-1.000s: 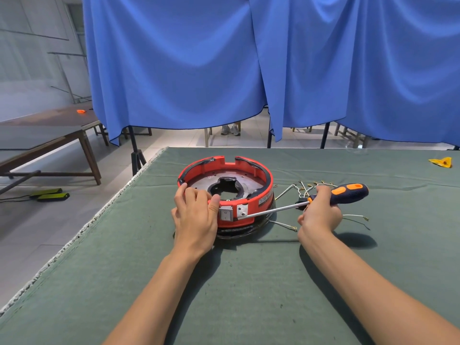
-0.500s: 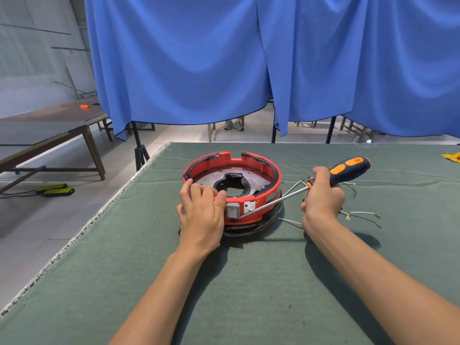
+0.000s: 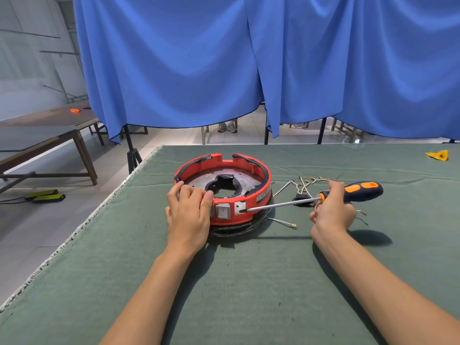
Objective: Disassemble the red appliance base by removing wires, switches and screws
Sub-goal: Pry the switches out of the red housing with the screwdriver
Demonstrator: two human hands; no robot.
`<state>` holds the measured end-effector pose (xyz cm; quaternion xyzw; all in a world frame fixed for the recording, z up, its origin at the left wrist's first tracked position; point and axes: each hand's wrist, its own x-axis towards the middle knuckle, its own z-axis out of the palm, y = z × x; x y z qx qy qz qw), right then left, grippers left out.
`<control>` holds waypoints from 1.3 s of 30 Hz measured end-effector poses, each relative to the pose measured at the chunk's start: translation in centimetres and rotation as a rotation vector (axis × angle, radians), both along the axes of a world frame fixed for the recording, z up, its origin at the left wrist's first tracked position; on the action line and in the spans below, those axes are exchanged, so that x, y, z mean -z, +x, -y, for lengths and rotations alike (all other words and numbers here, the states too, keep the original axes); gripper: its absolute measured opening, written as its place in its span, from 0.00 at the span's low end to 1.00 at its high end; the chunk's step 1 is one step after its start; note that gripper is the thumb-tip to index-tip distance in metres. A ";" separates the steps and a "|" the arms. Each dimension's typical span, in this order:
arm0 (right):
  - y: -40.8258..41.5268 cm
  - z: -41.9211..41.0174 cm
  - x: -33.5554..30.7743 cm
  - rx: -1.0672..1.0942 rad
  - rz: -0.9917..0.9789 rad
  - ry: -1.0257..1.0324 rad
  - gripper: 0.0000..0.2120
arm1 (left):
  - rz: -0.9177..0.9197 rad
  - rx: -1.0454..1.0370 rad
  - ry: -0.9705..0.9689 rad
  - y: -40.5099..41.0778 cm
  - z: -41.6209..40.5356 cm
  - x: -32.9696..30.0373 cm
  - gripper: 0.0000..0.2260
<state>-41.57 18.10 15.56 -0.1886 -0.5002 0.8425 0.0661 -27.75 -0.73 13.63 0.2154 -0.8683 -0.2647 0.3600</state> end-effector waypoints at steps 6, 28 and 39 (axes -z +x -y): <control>1.4 0.8 0.1 -0.020 -0.057 0.007 0.12 | -0.002 -0.025 -0.024 0.1 -0.2 -0.1 0.17; 1.0 0.9 -0.1 0.000 -0.109 -0.043 0.11 | 0.010 -0.032 -0.028 0.0 -0.5 0.0 0.17; -2.3 3.6 -0.1 -0.174 0.082 0.028 0.11 | 0.011 -0.009 0.016 -0.1 -0.8 0.1 0.15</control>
